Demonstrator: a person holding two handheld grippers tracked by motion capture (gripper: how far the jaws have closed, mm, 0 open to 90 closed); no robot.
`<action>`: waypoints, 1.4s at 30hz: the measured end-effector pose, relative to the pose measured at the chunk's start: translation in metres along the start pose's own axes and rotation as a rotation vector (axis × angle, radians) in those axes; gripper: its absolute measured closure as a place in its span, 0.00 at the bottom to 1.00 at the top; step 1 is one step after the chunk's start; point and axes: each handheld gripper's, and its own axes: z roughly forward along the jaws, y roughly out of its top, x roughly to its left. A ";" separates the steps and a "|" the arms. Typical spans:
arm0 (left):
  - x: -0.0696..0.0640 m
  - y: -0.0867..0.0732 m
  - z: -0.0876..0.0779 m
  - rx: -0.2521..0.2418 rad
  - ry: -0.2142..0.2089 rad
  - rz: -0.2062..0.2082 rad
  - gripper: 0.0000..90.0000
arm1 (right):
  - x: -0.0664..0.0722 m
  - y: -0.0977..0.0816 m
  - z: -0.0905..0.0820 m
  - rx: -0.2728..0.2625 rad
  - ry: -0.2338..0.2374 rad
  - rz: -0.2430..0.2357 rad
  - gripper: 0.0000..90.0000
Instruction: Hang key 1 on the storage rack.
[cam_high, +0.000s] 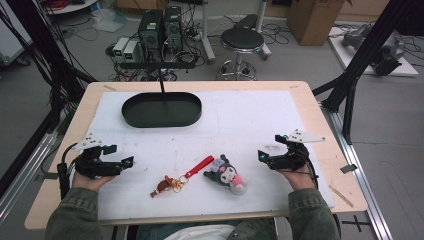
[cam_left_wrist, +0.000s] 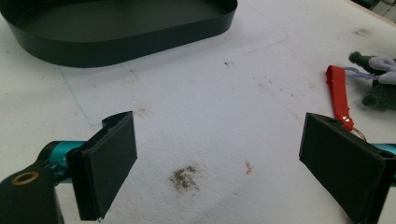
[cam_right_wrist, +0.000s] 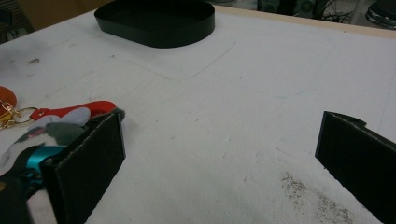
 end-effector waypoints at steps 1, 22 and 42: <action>0.000 0.000 0.001 0.001 0.002 0.000 0.13 | 0.000 0.000 0.001 0.002 0.002 -0.008 0.00; -0.018 0.023 0.026 0.043 0.020 0.027 0.13 | 0.002 0.001 -0.002 -0.029 -0.066 -0.038 0.01; -0.066 0.048 0.084 0.145 -0.083 0.135 0.13 | 0.001 0.002 -0.006 -0.058 -0.059 -0.025 0.01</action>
